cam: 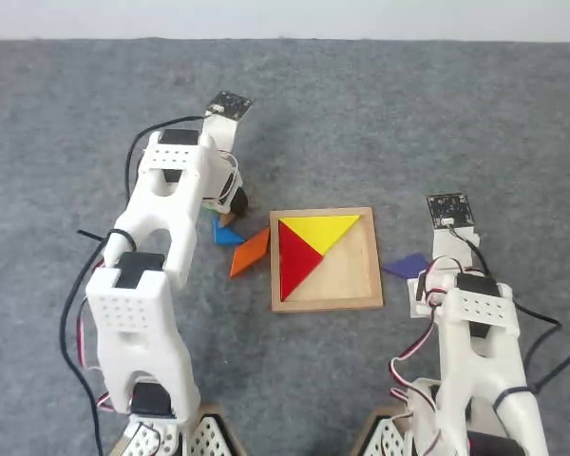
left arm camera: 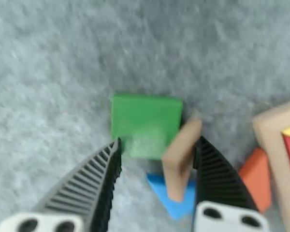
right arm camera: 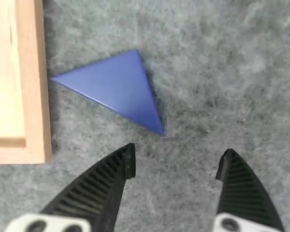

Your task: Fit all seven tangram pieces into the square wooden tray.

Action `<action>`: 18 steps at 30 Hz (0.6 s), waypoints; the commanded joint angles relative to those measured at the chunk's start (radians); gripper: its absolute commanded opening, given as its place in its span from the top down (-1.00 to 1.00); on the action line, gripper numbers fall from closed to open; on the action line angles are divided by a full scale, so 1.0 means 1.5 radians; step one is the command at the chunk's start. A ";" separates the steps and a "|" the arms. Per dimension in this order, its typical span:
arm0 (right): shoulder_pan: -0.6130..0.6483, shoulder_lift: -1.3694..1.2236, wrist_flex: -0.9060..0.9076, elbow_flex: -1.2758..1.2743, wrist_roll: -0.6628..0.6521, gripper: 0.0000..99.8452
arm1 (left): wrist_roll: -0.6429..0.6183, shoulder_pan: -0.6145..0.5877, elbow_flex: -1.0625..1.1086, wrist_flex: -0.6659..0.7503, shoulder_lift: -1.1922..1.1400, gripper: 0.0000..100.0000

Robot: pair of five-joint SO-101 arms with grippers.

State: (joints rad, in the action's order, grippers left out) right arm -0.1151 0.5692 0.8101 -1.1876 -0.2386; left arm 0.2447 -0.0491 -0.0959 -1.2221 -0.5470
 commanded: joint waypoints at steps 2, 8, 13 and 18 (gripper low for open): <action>-0.005 -0.002 -0.012 0.003 0.000 0.45 | 0.008 0.020 -0.013 -0.083 0.117 0.52; -0.004 -0.002 -0.012 0.000 0.000 0.45 | 0.008 0.047 -0.007 -0.107 0.134 0.52; -0.004 -0.002 -0.018 -0.001 0.000 0.45 | 0.004 0.049 -0.010 -0.070 0.071 0.52; -0.004 -0.002 -0.019 -0.001 0.000 0.45 | 0.007 0.033 -0.010 -0.031 0.036 0.58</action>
State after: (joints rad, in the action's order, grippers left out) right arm -0.1135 0.5692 0.7979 -1.1953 -0.2386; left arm 0.2447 0.0138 -0.0944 -1.3157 -0.4856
